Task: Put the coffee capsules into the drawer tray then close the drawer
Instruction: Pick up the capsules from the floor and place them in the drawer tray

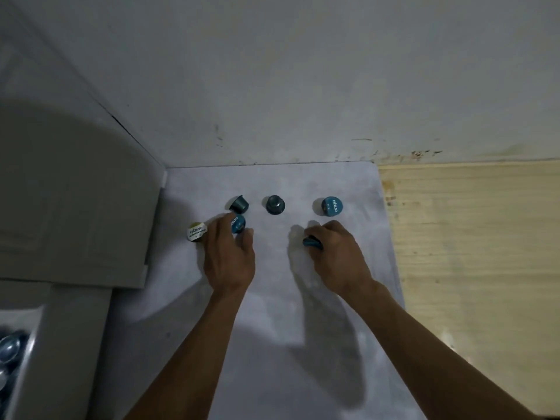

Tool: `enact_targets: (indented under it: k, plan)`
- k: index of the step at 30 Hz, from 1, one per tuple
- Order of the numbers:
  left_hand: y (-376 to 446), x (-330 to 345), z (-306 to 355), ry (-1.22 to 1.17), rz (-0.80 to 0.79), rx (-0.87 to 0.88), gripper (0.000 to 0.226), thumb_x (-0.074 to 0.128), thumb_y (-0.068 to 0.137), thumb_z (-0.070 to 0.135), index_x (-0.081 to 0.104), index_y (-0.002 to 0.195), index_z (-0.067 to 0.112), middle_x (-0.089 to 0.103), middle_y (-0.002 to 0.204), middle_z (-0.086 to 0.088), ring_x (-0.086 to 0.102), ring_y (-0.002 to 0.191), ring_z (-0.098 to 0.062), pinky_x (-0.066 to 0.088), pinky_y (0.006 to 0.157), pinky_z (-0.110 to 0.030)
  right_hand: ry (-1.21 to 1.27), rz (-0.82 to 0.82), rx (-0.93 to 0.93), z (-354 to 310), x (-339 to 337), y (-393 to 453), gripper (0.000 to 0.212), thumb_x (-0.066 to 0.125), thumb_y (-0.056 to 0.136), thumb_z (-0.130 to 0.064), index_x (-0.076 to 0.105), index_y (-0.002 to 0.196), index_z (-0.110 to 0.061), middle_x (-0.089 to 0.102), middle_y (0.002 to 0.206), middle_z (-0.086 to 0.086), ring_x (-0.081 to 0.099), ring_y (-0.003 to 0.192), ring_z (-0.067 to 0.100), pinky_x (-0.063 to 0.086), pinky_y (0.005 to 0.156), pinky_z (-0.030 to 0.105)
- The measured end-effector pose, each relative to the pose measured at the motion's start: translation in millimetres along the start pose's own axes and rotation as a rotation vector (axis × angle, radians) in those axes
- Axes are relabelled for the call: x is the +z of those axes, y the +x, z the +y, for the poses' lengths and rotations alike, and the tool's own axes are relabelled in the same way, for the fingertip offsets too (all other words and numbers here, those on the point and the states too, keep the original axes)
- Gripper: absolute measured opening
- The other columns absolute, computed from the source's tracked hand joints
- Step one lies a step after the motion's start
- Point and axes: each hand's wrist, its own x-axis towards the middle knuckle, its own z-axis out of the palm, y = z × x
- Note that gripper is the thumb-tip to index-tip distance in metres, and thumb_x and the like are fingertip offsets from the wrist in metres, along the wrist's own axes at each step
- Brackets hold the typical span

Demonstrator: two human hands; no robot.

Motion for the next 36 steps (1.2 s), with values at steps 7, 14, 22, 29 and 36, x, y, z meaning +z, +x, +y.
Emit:
enact_targets:
  k: [7,14,22,29,36]
  plan:
    - [-6,5,-8,-0.057,0.065,0.109,0.029,0.071,0.087,0.025,0.064,0.111,0.010,0.066,0.112,-0.008,0.061,0.106,-0.024,0.054,0.089,-0.039,0.255,0.147,0.154,7,4,3,0.026,0.064,0.092,-0.030,0.070,0.115,-0.019,0.054,0.092,-0.001,0.057,0.088,0.015,0.029,0.076,0.006]
    - [-11,8,-16,-0.138,0.106,0.226,0.030,0.072,0.086,0.018,0.066,0.111,0.003,0.068,0.110,-0.011,0.061,0.104,-0.025,0.050,0.095,-0.032,0.333,0.340,0.084,13,9,-14,0.046,0.070,0.084,-0.044,0.053,0.124,-0.027,0.061,0.110,-0.010,0.059,0.084,0.003,0.043,0.076,0.008]
    - [-16,15,-24,-0.250,0.150,0.272,0.032,0.076,0.084,0.018,0.068,0.109,0.001,0.069,0.107,-0.011,0.064,0.100,-0.022,0.054,0.086,-0.029,0.195,0.493,-0.116,31,32,-16,0.029,0.076,0.083,-0.007,0.070,0.111,-0.007,0.068,0.108,0.006,0.061,0.092,0.006,0.040,0.085,0.001]
    - [-26,7,-25,-0.385,0.137,0.182,0.030,0.079,0.081,0.018,0.068,0.104,0.002,0.071,0.106,-0.008,0.068,0.093,-0.020,0.056,0.081,-0.027,0.270,0.538,-0.110,24,30,-23,0.021,0.080,0.081,-0.016,0.072,0.098,-0.008,0.072,0.091,0.003,0.064,0.076,0.011,0.047,0.074,0.006]
    - [-57,-76,-1,-0.452,0.119,-0.006,0.026,0.079,0.079,0.024,0.071,0.103,0.016,0.072,0.103,0.002,0.067,0.091,-0.012,0.056,0.069,-0.030,0.442,0.476,-0.087,-35,-3,-58,0.022,0.079,0.081,-0.023,0.072,0.100,-0.015,0.072,0.099,-0.002,0.063,0.065,0.009,0.051,0.056,0.016]
